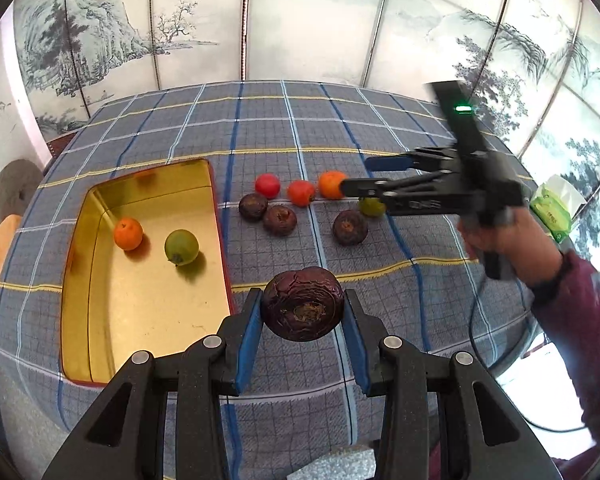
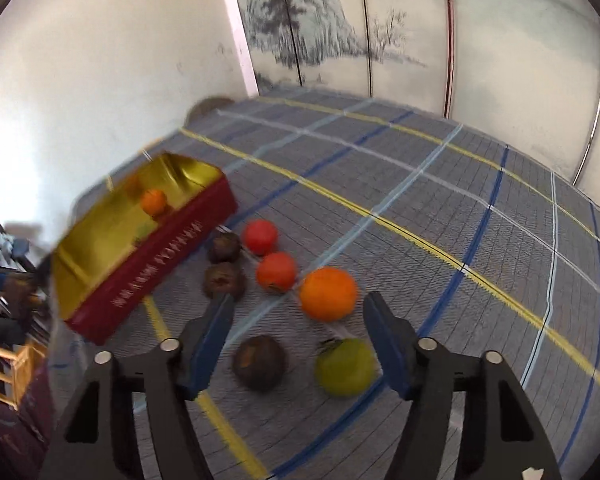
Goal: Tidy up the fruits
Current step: 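Grasp an orange with the right gripper while the left gripper holds the brown fruit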
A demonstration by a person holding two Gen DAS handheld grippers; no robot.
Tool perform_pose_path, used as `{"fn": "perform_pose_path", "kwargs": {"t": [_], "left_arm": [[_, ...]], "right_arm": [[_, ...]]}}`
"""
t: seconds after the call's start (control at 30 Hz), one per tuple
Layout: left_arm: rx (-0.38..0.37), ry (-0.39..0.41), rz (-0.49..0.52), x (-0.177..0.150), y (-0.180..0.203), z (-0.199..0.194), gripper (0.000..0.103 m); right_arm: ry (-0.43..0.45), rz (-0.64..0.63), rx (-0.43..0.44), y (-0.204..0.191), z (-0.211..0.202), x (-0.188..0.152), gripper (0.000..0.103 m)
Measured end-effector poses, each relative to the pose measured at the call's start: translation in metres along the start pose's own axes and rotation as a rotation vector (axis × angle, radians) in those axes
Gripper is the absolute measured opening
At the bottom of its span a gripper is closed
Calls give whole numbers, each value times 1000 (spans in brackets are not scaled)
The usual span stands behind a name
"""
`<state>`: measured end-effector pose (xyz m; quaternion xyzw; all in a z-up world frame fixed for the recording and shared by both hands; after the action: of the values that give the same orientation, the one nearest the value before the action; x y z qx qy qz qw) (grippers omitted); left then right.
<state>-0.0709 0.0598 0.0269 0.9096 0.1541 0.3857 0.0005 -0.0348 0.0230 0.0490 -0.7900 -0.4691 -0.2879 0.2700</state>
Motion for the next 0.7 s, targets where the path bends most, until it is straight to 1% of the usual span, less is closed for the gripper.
{"fn": "perform_pose_path", "kwargs": {"t": [0.07,0.17,0.2,0.23,0.27,0.33,0.37,0.47,0.5,0.6,0.7], "left_arm": [[-2,5,-1,3,-2,0,40],[-6,4,-4,8,-5,3,40],[-6,4,-5,8,-6,5,40],[-7,3,-7,10,-7,6,40],[-9,4,-9,11,-8,6,40],[-10,8,-13,13,-9,7,40],[-9,12,-14,14,-9,7,40],[2,16,-17,15,-13,7,40],[8,18,-19,16,-14,6,40],[39,31,-9,17,-18,4,40],[71,45,2,18,-21,1,40]], "right_arm": [[-51,-7,8,6,15,-1,60],[-95,-32,7,7,30,0,60],[-111,-44,6,7,36,0,57],[-127,-48,12,7,42,0,52],[-146,-54,8,8,48,-1,49],[-176,-51,12,11,59,-4,38],[-180,-42,21,12,60,-4,38],[-147,-34,20,13,50,-4,37],[-114,-20,9,15,39,-3,37],[-24,51,10,21,5,-4,37],[57,90,-29,26,-36,-12,37]]}}
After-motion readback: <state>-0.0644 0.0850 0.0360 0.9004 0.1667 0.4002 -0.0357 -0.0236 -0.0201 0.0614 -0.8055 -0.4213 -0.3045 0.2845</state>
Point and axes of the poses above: each gripper's, at about its wrist camera, not at the fingertips, and z roughly the way its jaws point, y to its right, x to its top, the point moved 7 cm from there along z, roughly the way its jaws point, and after that the axes turned 9 degrees about y, right-handed, at the moved point
